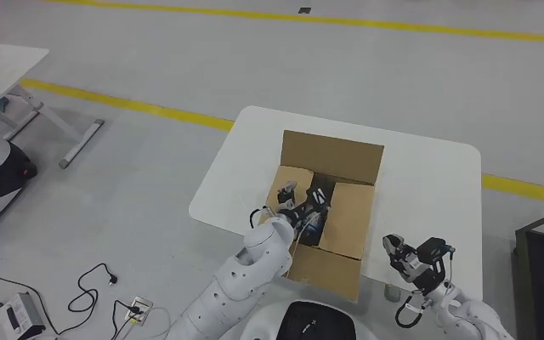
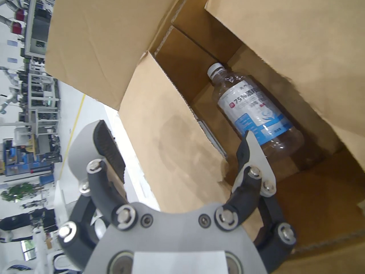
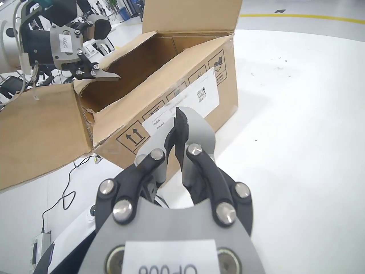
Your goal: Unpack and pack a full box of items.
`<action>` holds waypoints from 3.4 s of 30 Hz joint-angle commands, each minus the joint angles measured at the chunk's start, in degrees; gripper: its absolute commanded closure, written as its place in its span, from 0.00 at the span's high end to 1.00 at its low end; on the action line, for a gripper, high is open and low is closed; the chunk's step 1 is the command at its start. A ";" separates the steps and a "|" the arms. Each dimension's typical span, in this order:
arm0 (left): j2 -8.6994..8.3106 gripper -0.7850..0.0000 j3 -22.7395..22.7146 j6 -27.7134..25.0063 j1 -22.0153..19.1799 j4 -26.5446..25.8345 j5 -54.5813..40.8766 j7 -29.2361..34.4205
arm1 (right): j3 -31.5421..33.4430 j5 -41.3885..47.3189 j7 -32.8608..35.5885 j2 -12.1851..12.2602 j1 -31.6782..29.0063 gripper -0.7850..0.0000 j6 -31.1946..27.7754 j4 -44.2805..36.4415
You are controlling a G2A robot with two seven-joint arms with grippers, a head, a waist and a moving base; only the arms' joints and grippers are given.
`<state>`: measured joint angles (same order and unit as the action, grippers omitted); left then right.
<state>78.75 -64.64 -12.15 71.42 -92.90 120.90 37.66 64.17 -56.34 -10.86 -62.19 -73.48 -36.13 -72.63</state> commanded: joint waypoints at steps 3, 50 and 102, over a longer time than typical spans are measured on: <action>-0.07 0.48 -0.69 0.86 -0.69 1.76 1.85 -1.08 | 0.19 -0.20 0.29 -0.06 -0.01 0.00 -0.34 0.02; 1.16 0.00 -14.27 7.07 -0.65 -9.83 -43.92 1.53 | 4.93 3.89 3.22 -0.58 1.83 0.00 -1.89 2.41; -1.58 0.05 -22.33 9.78 -1.96 -6.35 -50.46 3.46 | -2.78 3.24 5.15 -5.57 19.85 0.00 0.17 17.70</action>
<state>77.27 -86.79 -2.57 69.58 -99.81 69.46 41.31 60.96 -53.17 -5.45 -67.90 -53.08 -35.76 -54.71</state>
